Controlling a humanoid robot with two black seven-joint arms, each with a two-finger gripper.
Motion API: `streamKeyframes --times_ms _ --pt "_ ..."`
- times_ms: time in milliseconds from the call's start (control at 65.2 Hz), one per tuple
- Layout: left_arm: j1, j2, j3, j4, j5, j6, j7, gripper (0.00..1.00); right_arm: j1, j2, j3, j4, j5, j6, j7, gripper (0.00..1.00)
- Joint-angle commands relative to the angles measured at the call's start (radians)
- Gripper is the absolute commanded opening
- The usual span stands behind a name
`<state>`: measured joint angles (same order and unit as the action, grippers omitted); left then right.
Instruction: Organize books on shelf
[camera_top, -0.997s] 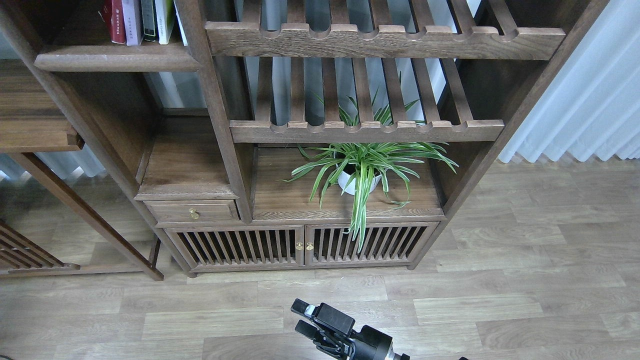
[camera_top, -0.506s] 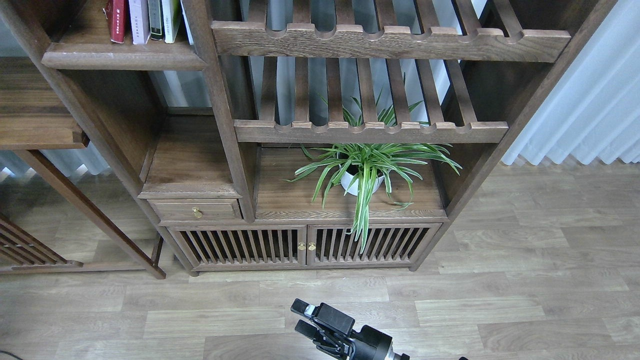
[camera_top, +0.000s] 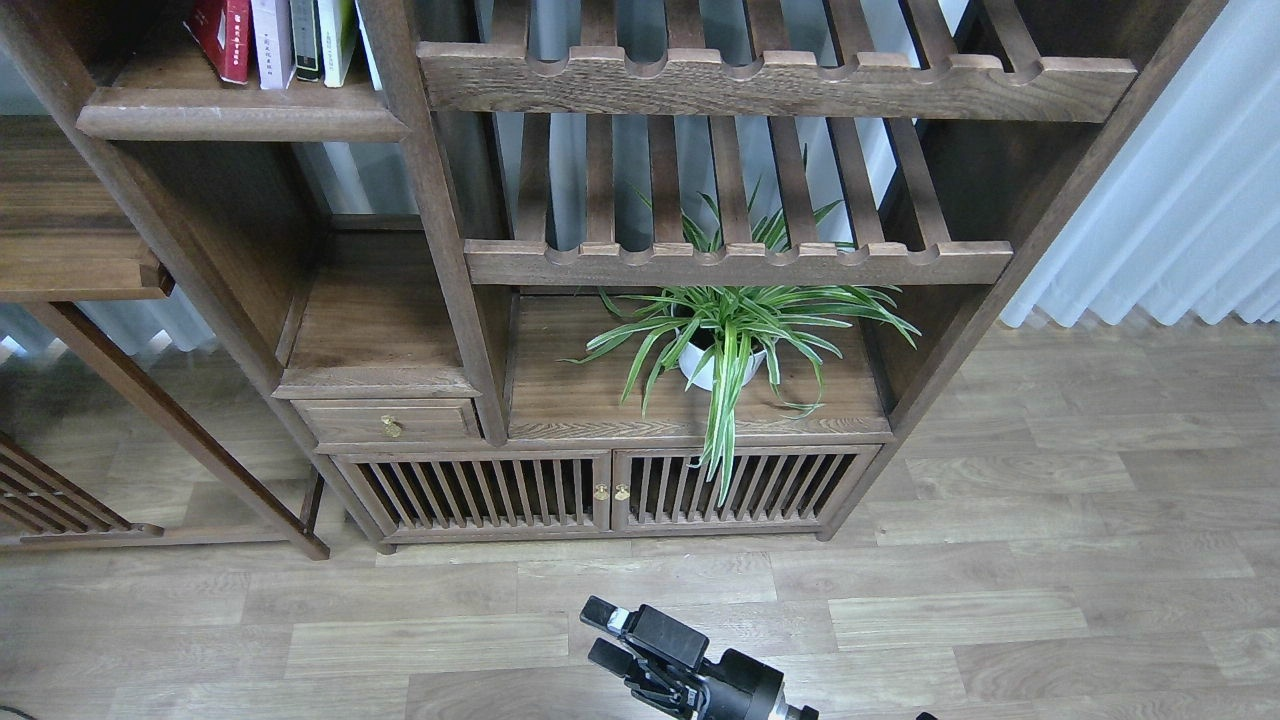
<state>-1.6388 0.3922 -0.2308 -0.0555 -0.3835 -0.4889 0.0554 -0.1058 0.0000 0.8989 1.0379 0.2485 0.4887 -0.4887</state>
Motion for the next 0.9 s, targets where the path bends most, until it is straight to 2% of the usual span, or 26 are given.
streamKeyframes --times_ms 0,215,261,322,337,399,491,675,736,828,889 --pt "-0.001 -0.027 0.019 0.032 0.0 0.0 0.009 0.09 0.0 0.0 0.0 0.002 0.0 0.0 0.0 0.98" --pt "0.005 -0.069 0.019 0.037 0.003 0.0 0.009 0.12 -0.002 0.0 -0.002 0.004 0.0 0.0 0.0 0.98" --pt "0.007 -0.078 0.019 0.042 0.003 0.0 0.009 0.17 -0.002 0.0 -0.002 0.005 0.0 0.0 0.0 0.98" --pt "0.01 -0.093 0.019 0.052 0.003 0.0 0.008 0.33 -0.002 0.0 -0.002 0.005 0.0 0.0 0.0 0.98" --pt "0.01 -0.099 0.019 0.055 0.005 0.0 0.004 0.4 -0.002 0.0 -0.002 0.007 0.0 0.0 0.0 0.98" --pt "0.014 -0.108 0.019 0.06 0.006 0.0 -0.011 0.55 0.0 0.0 -0.002 0.007 0.0 0.0 0.0 0.98" --pt "0.027 -0.113 0.005 0.059 0.006 0.0 -0.032 0.64 -0.002 0.0 0.0 0.005 -0.002 0.0 0.0 0.98" --pt "0.051 -0.102 -0.005 0.048 0.003 0.0 -0.101 0.94 0.0 0.0 0.002 0.004 -0.002 0.0 0.0 0.98" --pt "0.077 -0.078 -0.021 0.037 0.002 0.0 -0.111 0.99 0.002 0.0 0.003 0.004 -0.002 0.0 0.019 0.98" --pt "0.106 -0.035 -0.036 0.003 0.003 0.0 -0.106 0.99 0.009 0.0 0.005 0.002 -0.002 0.0 0.029 0.98" --pt "0.135 0.008 -0.044 -0.07 0.003 0.0 -0.106 0.99 0.012 0.0 0.02 0.002 -0.002 0.0 0.041 0.98"
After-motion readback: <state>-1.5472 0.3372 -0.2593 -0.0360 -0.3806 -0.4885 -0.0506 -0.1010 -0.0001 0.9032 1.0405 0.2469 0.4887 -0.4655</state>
